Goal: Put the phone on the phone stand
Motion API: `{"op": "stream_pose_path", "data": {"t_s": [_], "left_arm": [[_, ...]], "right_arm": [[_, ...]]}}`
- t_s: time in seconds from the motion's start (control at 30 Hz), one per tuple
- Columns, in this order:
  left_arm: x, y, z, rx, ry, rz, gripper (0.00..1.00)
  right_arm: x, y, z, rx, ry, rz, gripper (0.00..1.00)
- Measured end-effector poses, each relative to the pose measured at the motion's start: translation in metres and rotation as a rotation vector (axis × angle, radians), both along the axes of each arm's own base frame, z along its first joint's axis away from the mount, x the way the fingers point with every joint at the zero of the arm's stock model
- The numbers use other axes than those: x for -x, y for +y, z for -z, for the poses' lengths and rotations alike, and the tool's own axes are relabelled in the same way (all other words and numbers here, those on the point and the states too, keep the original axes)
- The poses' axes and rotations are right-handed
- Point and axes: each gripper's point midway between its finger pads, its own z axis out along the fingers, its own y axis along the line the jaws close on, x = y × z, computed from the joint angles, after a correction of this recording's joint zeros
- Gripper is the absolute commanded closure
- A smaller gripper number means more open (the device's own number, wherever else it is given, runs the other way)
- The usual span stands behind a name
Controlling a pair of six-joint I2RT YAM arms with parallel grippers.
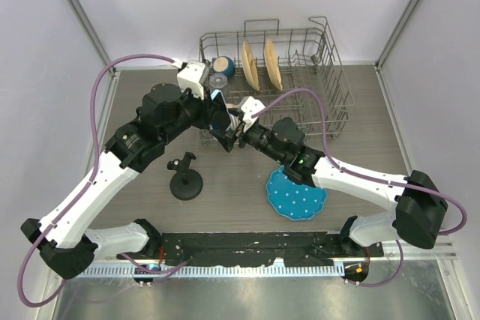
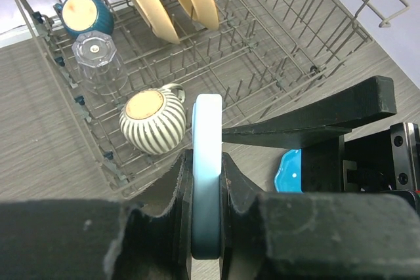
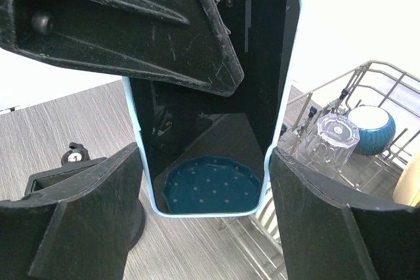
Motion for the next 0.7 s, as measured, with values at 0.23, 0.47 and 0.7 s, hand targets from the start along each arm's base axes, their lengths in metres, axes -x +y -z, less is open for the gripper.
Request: {"op": "stream_pose_path", "data": {"t_s": [0.23, 0.47, 0.7], "left_arm": [[0.009, 0.009, -0.008, 0.067, -0.024, -0.045, 1.00], [0.031, 0.084, -0.042, 0.184, -0.134, -0.302, 1.00], [0.070, 0.126, -0.066, 0.278, -0.176, -0.350, 1.00]], "right_arm": [[0.009, -0.001, -0.007, -0.013, -0.014, -0.002, 0.26], [0.012, -0.089, -0.087, -0.288, -0.089, 0.242, 0.16], [0.023, -0.098, -0.125, -0.352, -0.150, 0.211, 0.09]]}}
